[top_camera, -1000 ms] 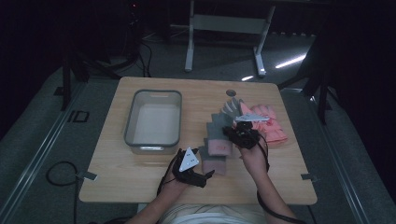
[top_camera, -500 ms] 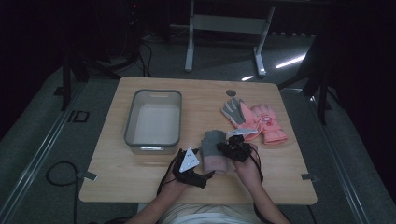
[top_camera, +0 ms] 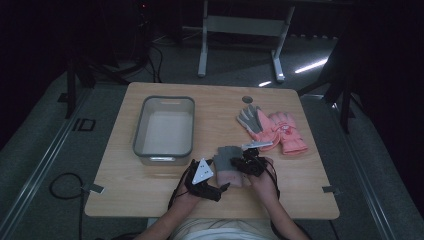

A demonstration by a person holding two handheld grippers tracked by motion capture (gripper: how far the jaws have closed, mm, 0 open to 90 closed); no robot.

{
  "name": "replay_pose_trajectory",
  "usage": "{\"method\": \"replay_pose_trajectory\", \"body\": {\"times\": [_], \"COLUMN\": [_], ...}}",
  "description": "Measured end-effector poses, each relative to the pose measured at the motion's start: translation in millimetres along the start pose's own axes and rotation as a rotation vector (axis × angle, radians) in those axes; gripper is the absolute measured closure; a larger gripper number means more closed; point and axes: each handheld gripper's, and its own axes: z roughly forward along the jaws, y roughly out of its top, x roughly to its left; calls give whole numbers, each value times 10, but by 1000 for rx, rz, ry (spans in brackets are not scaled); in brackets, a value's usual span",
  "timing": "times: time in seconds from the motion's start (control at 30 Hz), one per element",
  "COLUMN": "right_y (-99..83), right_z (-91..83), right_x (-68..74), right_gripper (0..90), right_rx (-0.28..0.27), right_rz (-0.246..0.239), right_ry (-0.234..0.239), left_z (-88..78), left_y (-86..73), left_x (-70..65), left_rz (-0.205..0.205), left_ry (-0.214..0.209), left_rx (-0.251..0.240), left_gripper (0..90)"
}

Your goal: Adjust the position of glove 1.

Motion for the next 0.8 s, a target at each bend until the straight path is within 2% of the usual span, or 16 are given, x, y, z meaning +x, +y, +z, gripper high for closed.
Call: {"method": "replay_pose_trajectory", "body": {"times": [0.33, 0.5, 0.6, 0.7, 0.8], "right_y": [-8, -24, -20, -22, -20], "right_z": [43, 72, 101, 111, 110], "right_x": [-30, -56, -74, -88, -114], "right_gripper": [813, 714, 690, 684, 664], "right_rx": [-1, 4, 22, 24, 25], "right_rz": [2, -1, -2, 0, 0], "right_ry": [-19, -19, -13, -8, 8], "left_z": [9, 17, 17, 27, 43], "left_y": [6, 9, 9, 14, 21], "left_x": [-15, -20, -10, -32, -54], "left_rz": [10, 14, 7, 8, 10], "left_ry": [10, 10, 9, 51, 61], "left_rx": [13, 20, 21, 33, 35], "left_gripper": [7, 7, 6, 6, 6]}}
